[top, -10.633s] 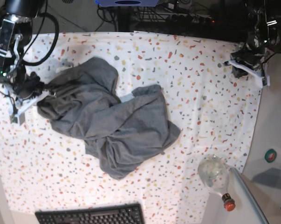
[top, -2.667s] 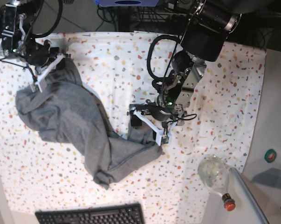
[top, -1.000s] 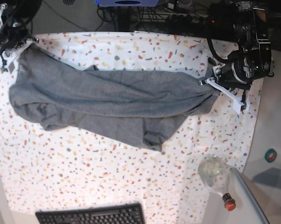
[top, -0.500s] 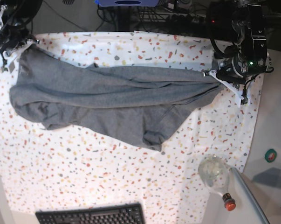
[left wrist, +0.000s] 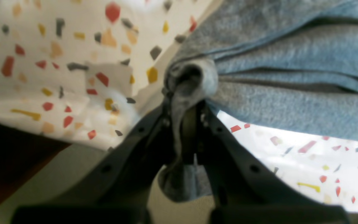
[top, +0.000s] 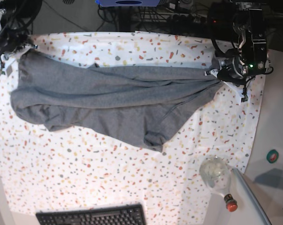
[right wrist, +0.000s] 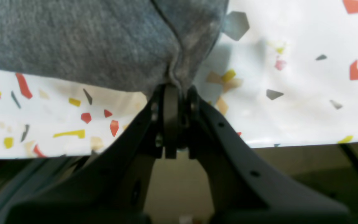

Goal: Layout the t-shirt on the table in an organized manner, then fold the t-shirt properly
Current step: 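Stretch the shirt taut between both grippers and lay it flat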

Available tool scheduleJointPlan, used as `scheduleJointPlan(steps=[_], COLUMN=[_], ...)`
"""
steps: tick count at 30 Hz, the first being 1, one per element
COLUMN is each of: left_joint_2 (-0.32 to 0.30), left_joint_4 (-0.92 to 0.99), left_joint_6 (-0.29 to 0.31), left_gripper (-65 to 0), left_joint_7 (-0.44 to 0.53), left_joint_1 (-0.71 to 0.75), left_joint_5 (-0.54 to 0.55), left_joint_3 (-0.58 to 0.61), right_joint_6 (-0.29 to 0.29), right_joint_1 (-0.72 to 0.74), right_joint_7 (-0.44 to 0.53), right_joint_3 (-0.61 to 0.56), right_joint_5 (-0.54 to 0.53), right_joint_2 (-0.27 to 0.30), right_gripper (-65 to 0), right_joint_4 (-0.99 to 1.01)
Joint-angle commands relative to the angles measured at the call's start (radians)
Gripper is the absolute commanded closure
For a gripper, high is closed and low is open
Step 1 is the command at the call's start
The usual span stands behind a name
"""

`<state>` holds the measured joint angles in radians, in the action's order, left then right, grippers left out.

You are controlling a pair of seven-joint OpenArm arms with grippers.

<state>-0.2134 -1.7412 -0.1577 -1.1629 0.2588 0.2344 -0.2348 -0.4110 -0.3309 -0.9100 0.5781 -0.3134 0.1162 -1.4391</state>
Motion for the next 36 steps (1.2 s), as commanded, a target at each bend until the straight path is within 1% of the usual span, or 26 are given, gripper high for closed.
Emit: scheduleJointPlan(steps=[1, 2, 3, 4, 5, 7, 10, 13, 14, 16, 19, 22, 26, 30, 32, 33, 34, 36], left_joint_2=[-0.011, -0.013, -0.014, -0.014, -0.014, -0.014, -0.01, -0.008, -0.008, -0.008, -0.01, -0.01, -0.008, -0.011, -0.017, -0.019, -0.019, -0.025], left_joint_4=[-0.001, 0.016, 0.034, 0.054, 0.071, 0.105, 0.116, 0.113, 0.113, 0.113, 0.113, 0.113, 0.091, -0.021, -0.093, -0.13, -0.159, -0.21], left_joint_6=[-0.004, -0.004, -0.004, -0.004, -0.004, -0.004, -0.004, -0.004, -0.004, -0.004, -0.004, -0.004, -0.004, -0.003, -0.003, -0.003, -0.001, 0.037], left_gripper=[0.0, 0.0, 0.0, 0.0, 0.0, 0.0, 0.0, 0.0, 0.0, 0.0, 0.0, 0.0, 0.0, 0.0, 0.0, 0.0, 0.0, 0.0], left_joint_7=[0.037, 0.067, 0.091, 0.108, 0.117, 0.12, 0.12, 0.12, 0.12, 0.12, 0.12, 0.12, 0.12, 0.116, 0.114, 0.114, 0.114, 0.119], left_joint_1=[0.004, 0.01, 0.014, 0.014, 0.014, 0.014, 0.009, 0.009, 0.007, 0.007, 0.007, 0.006, 0.006, 0.009, 0.01, 0.01, 0.012, 0.014], left_joint_5=[-0.011, -0.014, -0.014, -0.014, -0.014, -0.008, -0.008, -0.008, -0.008, -0.008, -0.008, -0.008, -0.007, -0.007, -0.007, -0.007, -0.007, -0.01], left_joint_3=[-0.004, -0.004, -0.004, -0.004, -0.004, -0.004, -0.004, -0.004, -0.004, -0.004, -0.004, -0.004, -0.004, -0.013, -0.025, -0.044, -0.057, -0.062], right_joint_6=[-0.009, -0.009, -0.009, -0.009, -0.009, -0.009, -0.009, -0.009, -0.01, -0.038, -0.113, -0.148, -0.148, -0.148, -0.151, -0.162, -0.185, -0.273], right_joint_1=[-0.018, -0.02, -0.021, -0.017, -0.017, 0.0, 0.011, 0.013, 0.013, 0.014, 0.031, 0.043, 0.062, 0.057, 0.054, 0.054, 0.054, 0.056], right_joint_7=[0.004, 0.025, 0.047, 0.067, 0.084, 0.113, 0.124, 0.125, 0.125, 0.125, 0.122, 0.127, 0.128, 0.128, 0.128, 0.128, 0.128, 0.128], right_joint_3=[-0.014, -0.016, -0.016, -0.016, -0.016, -0.016, -0.016, -0.016, -0.016, -0.016, -0.016, -0.016, -0.008, -0.005, 0.043, 0.073, 0.096, 0.144], right_joint_5=[-0.011, -0.011, -0.011, -0.011, -0.011, -0.011, -0.011, -0.011, -0.011, -0.011, -0.01, -0.01, -0.01, -0.01, -0.005, -0.005, -0.005, -0.008], right_joint_2=[-0.019, -0.029, -0.036, -0.037, -0.039, -0.04, -0.04, -0.04, -0.04, -0.04, -0.04, -0.04, -0.04, -0.034, -0.023, -0.008, 0.01, 0.047], right_gripper=[-2.9, -12.2, -20.1, -24.6, -26.0, -25.7, -25.8, -24.9, -22.7, -13.1, 0.0, 0.0, 0.0, 0.0, 0.0, 0.0, 0.0, 0.0], right_joint_4=[-0.009, -0.013, -0.01, -0.009, -0.007, -0.002, -0.002, -0.002, -0.002, -0.002, 0.002, 0.033, 0.053, 0.008, -0.022, -0.027, -0.027, -0.033])
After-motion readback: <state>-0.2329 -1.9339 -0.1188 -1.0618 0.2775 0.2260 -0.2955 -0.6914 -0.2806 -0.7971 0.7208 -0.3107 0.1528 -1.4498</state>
